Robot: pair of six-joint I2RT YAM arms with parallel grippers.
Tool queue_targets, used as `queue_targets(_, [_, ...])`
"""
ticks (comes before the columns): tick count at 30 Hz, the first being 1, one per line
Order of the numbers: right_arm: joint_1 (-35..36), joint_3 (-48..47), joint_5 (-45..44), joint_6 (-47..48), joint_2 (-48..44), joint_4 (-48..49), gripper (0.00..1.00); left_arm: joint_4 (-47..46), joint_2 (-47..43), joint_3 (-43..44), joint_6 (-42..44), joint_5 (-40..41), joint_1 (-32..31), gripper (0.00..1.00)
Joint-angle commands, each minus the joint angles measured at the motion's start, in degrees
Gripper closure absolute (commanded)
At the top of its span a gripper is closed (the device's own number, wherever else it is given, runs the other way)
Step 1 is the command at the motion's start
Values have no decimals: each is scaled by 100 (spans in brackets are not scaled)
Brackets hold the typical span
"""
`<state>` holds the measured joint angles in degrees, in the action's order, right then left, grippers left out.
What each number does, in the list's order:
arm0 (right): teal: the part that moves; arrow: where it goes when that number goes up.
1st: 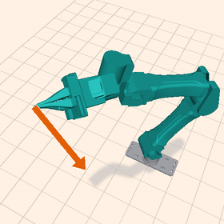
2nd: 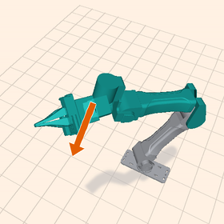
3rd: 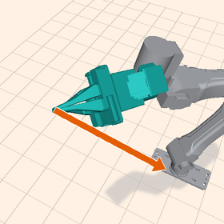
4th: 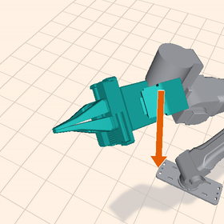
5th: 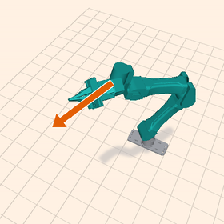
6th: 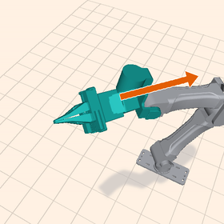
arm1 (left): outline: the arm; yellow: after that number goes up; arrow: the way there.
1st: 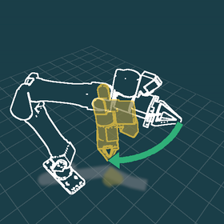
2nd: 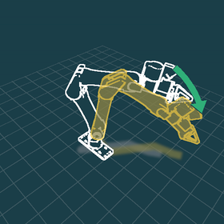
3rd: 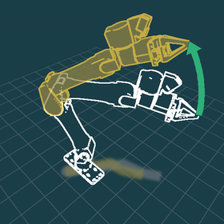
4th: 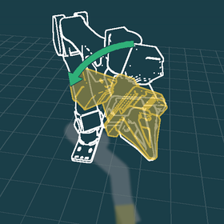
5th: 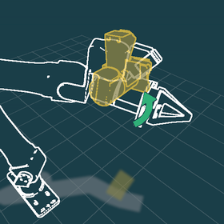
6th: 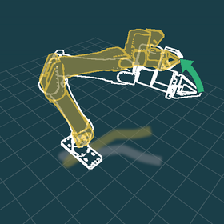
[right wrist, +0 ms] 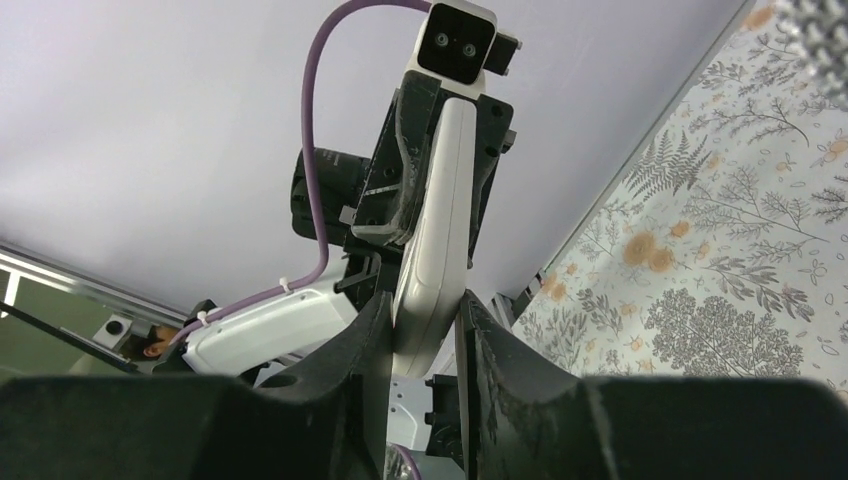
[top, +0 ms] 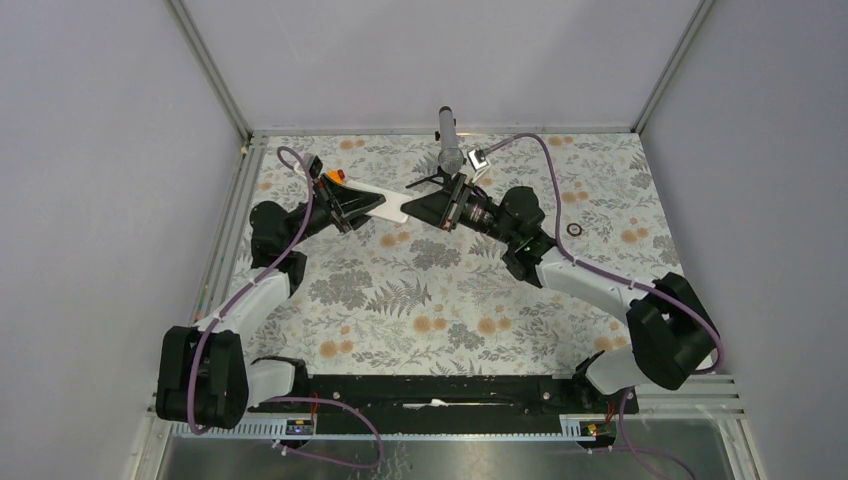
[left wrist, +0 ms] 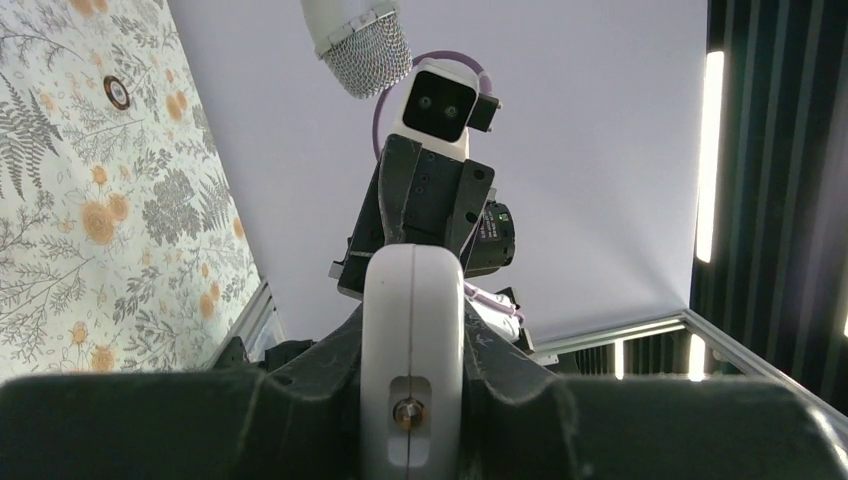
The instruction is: Load the batteries into the remote control
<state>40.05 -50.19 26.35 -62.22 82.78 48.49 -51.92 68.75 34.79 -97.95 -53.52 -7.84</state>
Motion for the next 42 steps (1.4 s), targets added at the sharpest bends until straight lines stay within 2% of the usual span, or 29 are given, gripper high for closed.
queue_targets(1, [97, -192, 298, 211, 405, 8, 79, -438, -185, 293, -133, -373, -560, 100])
queue_targets(11, [198, -692, 328, 623, 648, -1158, 76, 2050, -517, 742, 1840, -257, -1014, 100])
queue_targets(17, [233, -648, 223, 801, 523, -1297, 74, 2964, -501, 984, 2492, -197, -1045, 100])
queue_targets(19, [220, -594, 101, 960, 333, -1454, 64, 3254, -498, 1063, 2699, -166, -956, 100])
queue_targets(23, [118, -281, -185, 1108, -323, -1466, 38, 3685, -468, 1202, 3070, -285, -684, 100])
queue_targets(27, [-33, -74, -196, 1529, -921, -1560, 16, 3762, -430, 1193, 3333, -521, -461, 100])
queue_targets(30, [-135, -25, 14, 1909, -1268, -1847, 7, 3554, -388, 1150, 3388, -707, -421, 100])
queue_targets(36, [-249, -52, 814, 2664, -1481, -2606, 4, 2659, -307, 1121, 3207, -1292, -420, 100])
queue_targets(39, [-277, -215, 1095, 2979, -1389, -3041, 4, 2772, -345, 1199, 3460, -1461, -421, 100])
queue_targets(42, [-270, -384, 1571, 3078, -1229, -3059, 6, 2788, -358, 1206, 3591, -1603, -428, 100])
